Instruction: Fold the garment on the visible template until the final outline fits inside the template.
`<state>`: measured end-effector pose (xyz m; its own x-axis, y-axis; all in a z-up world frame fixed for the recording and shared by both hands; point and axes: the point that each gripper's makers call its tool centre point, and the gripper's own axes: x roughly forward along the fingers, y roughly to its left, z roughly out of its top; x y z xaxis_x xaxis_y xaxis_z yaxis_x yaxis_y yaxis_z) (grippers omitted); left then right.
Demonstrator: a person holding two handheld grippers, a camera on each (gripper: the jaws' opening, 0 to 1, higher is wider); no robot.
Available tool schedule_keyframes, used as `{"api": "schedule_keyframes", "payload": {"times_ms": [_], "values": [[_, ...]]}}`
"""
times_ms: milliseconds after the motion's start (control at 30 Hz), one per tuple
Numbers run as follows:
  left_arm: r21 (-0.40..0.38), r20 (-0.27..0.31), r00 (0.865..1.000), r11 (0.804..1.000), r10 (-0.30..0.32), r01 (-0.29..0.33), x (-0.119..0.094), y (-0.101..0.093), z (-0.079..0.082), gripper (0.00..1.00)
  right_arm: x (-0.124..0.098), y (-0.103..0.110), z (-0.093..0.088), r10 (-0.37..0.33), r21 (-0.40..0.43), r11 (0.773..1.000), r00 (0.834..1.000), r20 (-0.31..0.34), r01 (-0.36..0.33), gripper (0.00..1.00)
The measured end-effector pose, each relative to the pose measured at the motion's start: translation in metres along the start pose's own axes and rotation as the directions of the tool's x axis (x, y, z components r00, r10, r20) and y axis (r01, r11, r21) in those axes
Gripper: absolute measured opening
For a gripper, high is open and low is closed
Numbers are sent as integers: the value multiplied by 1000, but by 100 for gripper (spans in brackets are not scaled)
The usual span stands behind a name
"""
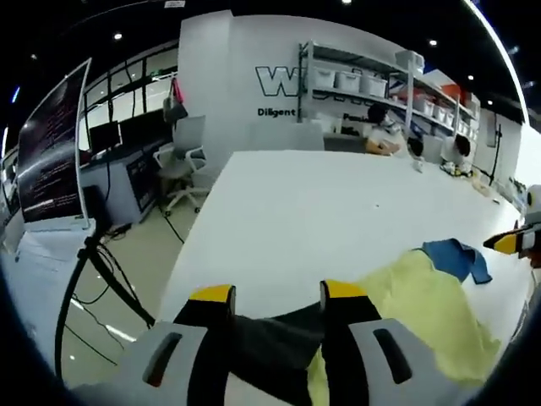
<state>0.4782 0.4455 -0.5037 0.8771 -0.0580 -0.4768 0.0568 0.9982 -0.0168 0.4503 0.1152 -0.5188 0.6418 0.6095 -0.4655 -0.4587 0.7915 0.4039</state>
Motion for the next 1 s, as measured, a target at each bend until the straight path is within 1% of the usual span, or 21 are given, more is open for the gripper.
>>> {"api": "schedule_keyframes", "payload": {"times_ms": [33, 67, 133, 167, 200, 267, 333, 367, 433, 533, 567, 600, 633, 700, 733, 800, 833, 867, 933, 1000], "values": [[9, -7, 1000, 1000, -16, 16, 3, -6, 2, 39, 2, -1, 1, 1, -4, 1000, 1000, 4, -1, 40], [34, -15, 999, 999, -34, 35, 5, -10, 2, 41, 3, -2, 2, 1, -7, 1000, 1000, 6, -1, 41], [55, -22, 999, 998, -37, 38, 10, -15, 2, 43, 5, -4, 4, -2, -18, 1000, 1000, 10, 2, 46], [60, -24, 999, 997, -46, 47, 13, -19, 3, 45, 8, -6, 7, -6, -41, 999, 1000, 21, 6, 48], [56, -25, 998, 997, -49, 50, 16, -21, 2, 47, 9, -7, 9, -7, -49, 999, 1000, 23, 9, 52], [36, -41, 996, 996, -75, 77, 22, -28, -1, 51, 11, -9, 11, -7, -58, 998, 1000, 18, 8, 57], [36, -49, 995, 995, -87, 89, 25, -31, -3, 56, 13, -10, 16, -4, -89, 996, 1000, 21, 6, 63], [39, -57, 994, 994, -97, 99, 27, -33, -5, 59, 14, -12, 19, -9, -131, 991, 1000, 20, 12, 65], [46, -67, 992, 992, -110, 114, 29, -36, -7, 62, 16, -14, 25, -17, -171, 985, 1000, 12, 19, 69], [38, -66, 989, 991, -129, 132, 30, -39, -6, 68, 21, -13, 33, -10, -190, 982, 1000, -3, 9, 75], [37, -63, 987, 988, -147, 149, 30, -42, -5, 70, 24, -12, 39, 0, -205, 979, 1000, -11, -2, 76], [35, -66, 986, 987, -152, 154, 31, -43, -4, 71, 25, -12, 41, 1, -205, 979, 1000, -13, -4, 78], [42, -72, 984, 985, -165, 168, 32, -45, -3, 73, 28, -9, 48, 17, -215, 976, 1000, -14, -20, 80], [61, -81, 979, 979, -187, 192, 33, -49, 1, 73, 33, -7, 58, 31, -226, 974, 999, -16, -34, 81], [75, -83, 975, 974, -208, 214, 35, -52, 4, 74, 37, -5, 63, 46, -226, 973, 999, -29, -51, 81], [78, -88, 974, 973, -210, 217, 37, -53, 6, 75, 45, -2, 71, 58, -230, 971, 997, -44, -66, 82], [106, -95, 974, 971, -206, 216, 40, -52, 9, 76, 48, -1, 74, 65, -240, 968, 997, -48, -74, 81], [113, -91, 975, 971, -202, 211, 42, -52, 11, 76, 52, 0, 76, 73, -240, 967, 996, -53, -83, 81], [105, -93, 973, 969, -213, 222, 46, -52, 13, 77, 60, 4, 79, 101, -213, 970, 992, -69, -114, 81], [95, -100, 969, 968, -224, 233, 49, -54, 12, 78, 68, 3, 80, 109, -204, 971, 991, -77, -122, 81]]}}
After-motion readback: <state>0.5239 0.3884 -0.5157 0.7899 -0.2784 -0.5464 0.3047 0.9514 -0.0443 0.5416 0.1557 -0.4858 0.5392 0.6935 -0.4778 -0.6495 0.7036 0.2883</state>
